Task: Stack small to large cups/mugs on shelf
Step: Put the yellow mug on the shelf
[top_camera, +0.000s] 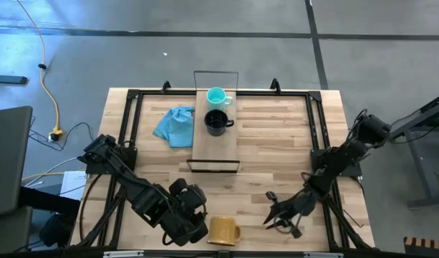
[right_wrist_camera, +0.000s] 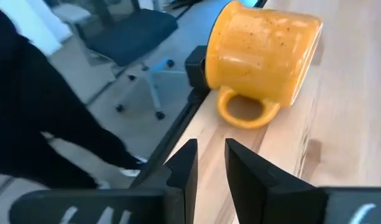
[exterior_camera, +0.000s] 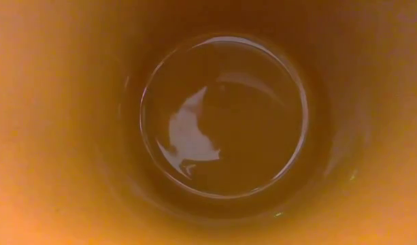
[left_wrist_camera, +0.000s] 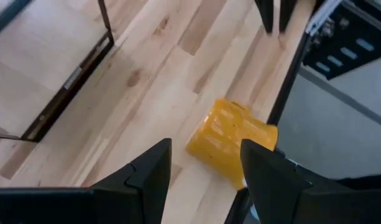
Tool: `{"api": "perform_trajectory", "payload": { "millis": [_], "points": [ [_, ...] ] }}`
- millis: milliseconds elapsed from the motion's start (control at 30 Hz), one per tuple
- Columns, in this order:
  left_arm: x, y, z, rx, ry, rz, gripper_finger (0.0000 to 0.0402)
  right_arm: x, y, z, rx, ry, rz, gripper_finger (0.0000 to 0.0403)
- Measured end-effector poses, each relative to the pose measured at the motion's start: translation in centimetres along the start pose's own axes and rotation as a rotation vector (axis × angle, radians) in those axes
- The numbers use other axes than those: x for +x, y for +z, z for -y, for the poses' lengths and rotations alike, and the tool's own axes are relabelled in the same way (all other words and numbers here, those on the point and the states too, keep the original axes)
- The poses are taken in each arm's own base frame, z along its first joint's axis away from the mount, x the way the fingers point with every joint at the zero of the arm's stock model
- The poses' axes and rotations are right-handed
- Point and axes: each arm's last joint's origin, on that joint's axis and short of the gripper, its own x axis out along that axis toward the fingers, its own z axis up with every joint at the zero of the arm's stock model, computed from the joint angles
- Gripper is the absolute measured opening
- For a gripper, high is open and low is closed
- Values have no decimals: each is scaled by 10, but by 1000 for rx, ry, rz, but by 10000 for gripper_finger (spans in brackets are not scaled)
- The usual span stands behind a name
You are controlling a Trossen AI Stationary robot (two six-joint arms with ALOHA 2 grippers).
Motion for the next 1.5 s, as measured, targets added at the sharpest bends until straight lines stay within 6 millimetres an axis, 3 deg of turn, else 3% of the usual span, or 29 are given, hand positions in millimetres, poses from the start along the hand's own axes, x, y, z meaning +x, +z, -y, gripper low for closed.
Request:
{"api": "perform_trajectory", "payload": {
  "millis": [300,567,767,867,1067,1200,1500],
  "points": [
    [3,-1,0,-38,18,4,182,41,24,-11,-138,-106,-28,71],
    [2,-7,-12,61,145,-35,182,48,41,-12,-96,-271,44,71],
    [-7,-23,-17,153,217,-80,182,51,74,-19,-79,-322,142,71],
    [-14,-33,-14,182,223,-51,182,57,84,-23,-84,-360,106,71],
    [-26,-50,-6,205,204,22,182,93,81,-30,-27,-381,7,71],
    [-30,-56,-4,192,191,42,182,113,68,-39,-10,-453,-56,71],
    [-34,-63,0,171,161,47,182,114,52,-61,-1,-526,-105,71]
  ]
}}
